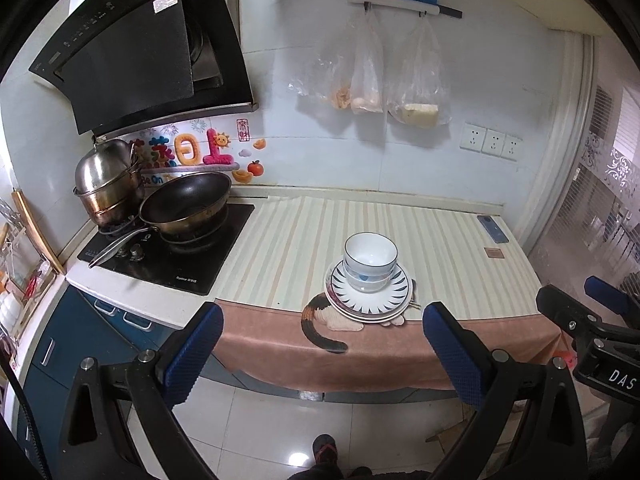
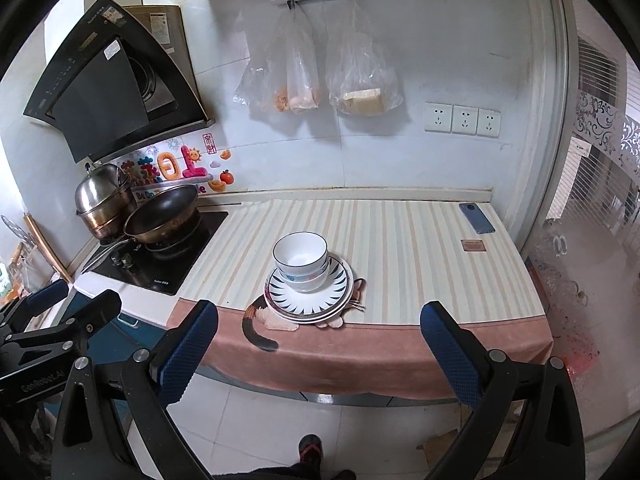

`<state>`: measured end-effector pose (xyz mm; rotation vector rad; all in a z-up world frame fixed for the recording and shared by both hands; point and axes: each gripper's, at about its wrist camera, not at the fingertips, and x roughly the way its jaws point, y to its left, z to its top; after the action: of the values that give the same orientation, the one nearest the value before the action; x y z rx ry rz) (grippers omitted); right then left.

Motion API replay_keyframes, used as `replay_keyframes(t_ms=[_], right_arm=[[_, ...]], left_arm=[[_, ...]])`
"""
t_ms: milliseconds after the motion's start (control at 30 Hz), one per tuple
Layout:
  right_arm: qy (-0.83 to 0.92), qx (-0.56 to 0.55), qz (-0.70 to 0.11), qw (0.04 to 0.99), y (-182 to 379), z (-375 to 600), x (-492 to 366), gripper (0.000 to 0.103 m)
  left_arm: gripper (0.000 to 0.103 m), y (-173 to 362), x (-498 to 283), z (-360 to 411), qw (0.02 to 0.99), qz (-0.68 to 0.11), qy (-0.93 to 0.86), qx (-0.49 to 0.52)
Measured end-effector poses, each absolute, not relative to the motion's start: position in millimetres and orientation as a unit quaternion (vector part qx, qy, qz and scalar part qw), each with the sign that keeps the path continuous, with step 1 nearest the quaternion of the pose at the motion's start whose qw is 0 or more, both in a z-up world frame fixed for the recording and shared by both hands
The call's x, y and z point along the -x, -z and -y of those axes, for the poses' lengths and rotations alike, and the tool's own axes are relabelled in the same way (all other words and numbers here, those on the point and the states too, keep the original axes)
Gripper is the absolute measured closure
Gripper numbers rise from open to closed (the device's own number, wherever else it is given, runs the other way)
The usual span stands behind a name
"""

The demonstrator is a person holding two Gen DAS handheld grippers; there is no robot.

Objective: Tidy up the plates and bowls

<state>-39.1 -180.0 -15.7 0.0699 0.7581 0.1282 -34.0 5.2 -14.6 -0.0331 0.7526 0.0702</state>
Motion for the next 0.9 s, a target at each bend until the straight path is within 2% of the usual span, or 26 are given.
replay_keyframes(t_ms=[900], right_arm=[[-0.061, -0.035, -0.376, 0.924, 18.4, 191.8, 33.6, 0.000]], left_arm=[[0.001, 15.9, 35.0, 0.2, 0.929, -0.369, -0.032, 0.010]])
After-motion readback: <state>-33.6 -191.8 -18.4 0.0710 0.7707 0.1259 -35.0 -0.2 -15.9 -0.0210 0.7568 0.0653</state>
